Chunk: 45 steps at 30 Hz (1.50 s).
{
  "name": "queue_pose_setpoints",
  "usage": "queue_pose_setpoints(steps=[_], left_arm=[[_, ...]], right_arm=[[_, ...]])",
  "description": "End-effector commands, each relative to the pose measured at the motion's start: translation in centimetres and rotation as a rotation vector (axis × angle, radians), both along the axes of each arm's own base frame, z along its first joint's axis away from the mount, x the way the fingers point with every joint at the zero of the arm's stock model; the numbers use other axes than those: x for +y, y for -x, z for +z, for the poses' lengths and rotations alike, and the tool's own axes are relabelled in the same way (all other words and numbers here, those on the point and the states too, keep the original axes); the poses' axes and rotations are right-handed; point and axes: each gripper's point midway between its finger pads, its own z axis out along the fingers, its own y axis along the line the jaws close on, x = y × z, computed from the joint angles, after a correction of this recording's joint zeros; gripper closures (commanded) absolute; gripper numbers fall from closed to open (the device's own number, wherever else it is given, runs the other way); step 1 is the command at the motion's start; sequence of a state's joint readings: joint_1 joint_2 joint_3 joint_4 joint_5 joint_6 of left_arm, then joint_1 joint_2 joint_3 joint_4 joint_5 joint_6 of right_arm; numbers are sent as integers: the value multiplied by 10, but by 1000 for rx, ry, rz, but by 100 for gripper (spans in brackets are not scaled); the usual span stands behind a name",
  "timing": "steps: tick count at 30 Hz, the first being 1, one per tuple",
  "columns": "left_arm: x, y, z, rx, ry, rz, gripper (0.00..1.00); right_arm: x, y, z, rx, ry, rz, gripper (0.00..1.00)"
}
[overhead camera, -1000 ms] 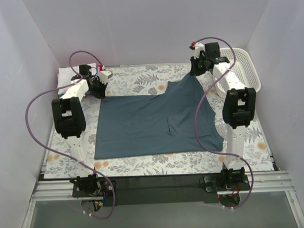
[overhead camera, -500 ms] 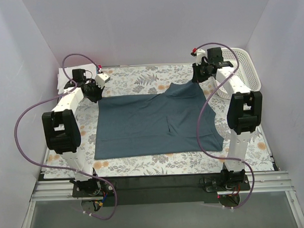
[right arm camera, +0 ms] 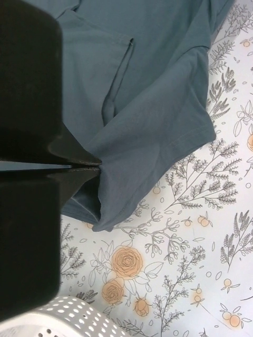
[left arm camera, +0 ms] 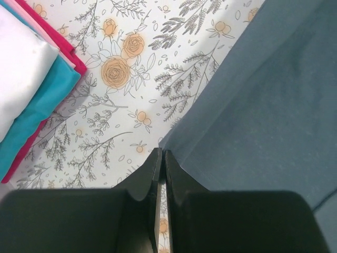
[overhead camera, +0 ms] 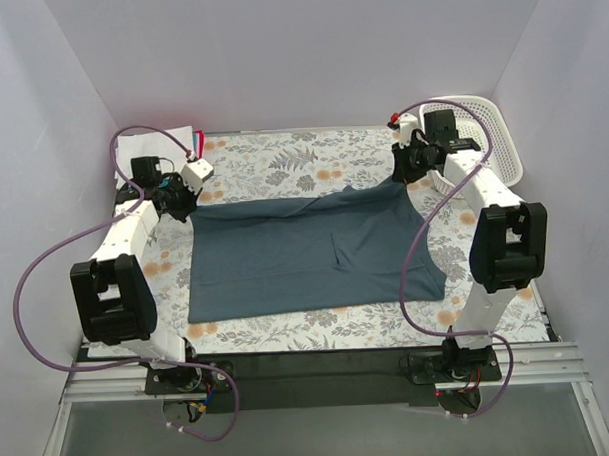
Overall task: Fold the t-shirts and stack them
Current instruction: Fold the tshirt
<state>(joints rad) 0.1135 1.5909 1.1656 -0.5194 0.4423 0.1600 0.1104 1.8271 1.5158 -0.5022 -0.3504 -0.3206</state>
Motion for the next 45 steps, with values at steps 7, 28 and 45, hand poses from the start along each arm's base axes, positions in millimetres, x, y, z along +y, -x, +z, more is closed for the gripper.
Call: queue_pose_setpoints(steps=[7, 28, 45], left_arm=[[1, 29, 22, -91, -35, -30, 100], [1, 74, 0, -26, -47, -29, 100], [1, 87, -14, 20, -49, -26, 100]], right_arm=[[-3, 25, 34, -88, -7, 43, 99], [-12, 76, 7, -35, 36, 74, 99], [-16, 94, -26, 49, 60, 78, 99]])
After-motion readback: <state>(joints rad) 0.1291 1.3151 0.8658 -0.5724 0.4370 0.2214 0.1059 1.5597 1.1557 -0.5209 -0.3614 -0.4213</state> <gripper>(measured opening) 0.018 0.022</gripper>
